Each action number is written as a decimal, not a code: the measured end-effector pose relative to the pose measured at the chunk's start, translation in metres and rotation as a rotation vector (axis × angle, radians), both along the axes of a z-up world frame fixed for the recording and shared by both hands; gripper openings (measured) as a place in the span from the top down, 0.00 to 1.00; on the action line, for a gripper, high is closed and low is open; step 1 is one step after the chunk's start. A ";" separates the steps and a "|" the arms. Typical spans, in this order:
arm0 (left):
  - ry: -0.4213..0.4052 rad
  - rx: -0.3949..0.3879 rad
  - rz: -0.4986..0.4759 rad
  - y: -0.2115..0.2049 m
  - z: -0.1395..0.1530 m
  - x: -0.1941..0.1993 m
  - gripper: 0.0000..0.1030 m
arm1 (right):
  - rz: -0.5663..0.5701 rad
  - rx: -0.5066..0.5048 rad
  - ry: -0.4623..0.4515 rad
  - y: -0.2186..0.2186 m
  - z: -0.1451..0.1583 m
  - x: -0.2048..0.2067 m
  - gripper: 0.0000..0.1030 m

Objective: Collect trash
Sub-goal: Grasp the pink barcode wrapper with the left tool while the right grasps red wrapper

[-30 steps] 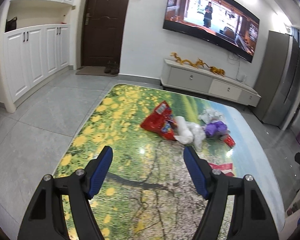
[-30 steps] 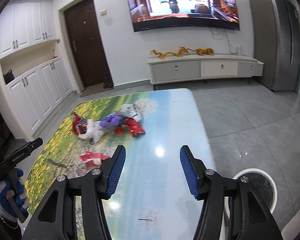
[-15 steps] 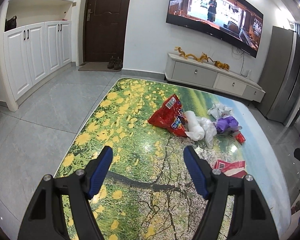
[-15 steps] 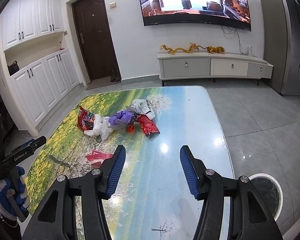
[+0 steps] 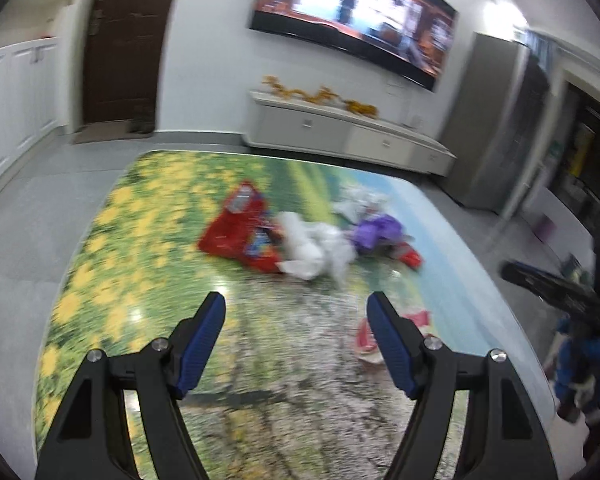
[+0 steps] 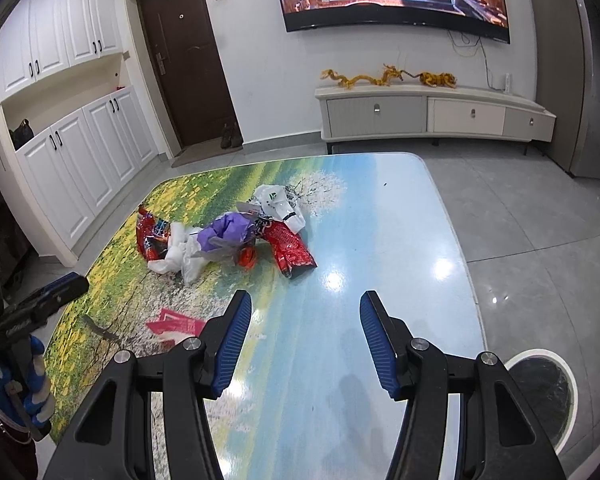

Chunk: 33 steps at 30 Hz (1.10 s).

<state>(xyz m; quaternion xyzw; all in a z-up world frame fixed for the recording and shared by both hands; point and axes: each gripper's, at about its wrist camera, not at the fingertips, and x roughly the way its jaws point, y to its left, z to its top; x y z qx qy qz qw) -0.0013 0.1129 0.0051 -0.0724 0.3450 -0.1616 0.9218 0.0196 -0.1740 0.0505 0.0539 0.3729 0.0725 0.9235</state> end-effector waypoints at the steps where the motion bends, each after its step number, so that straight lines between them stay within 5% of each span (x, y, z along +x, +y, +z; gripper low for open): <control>1: 0.007 -0.011 -0.028 -0.005 -0.001 0.002 0.30 | 0.004 0.002 0.002 0.000 -0.002 0.005 0.46; 7: 0.039 -0.027 -0.199 -0.044 -0.005 0.016 0.29 | 0.046 0.008 0.013 0.004 -0.008 0.035 0.46; 15: 0.064 0.104 -0.426 -0.106 -0.024 0.026 0.27 | 0.147 -0.036 0.069 0.013 -0.034 0.083 0.46; 23: 0.064 0.236 -0.497 -0.133 -0.040 0.034 0.27 | 0.261 -0.083 0.123 0.020 -0.062 0.121 0.46; 29: 0.085 0.243 -0.504 -0.134 -0.048 0.034 0.28 | 0.327 -0.110 0.125 0.033 -0.069 0.140 0.47; 33: 0.107 0.232 -0.509 -0.133 -0.055 0.033 0.41 | 0.341 -0.124 0.119 0.036 -0.068 0.142 0.66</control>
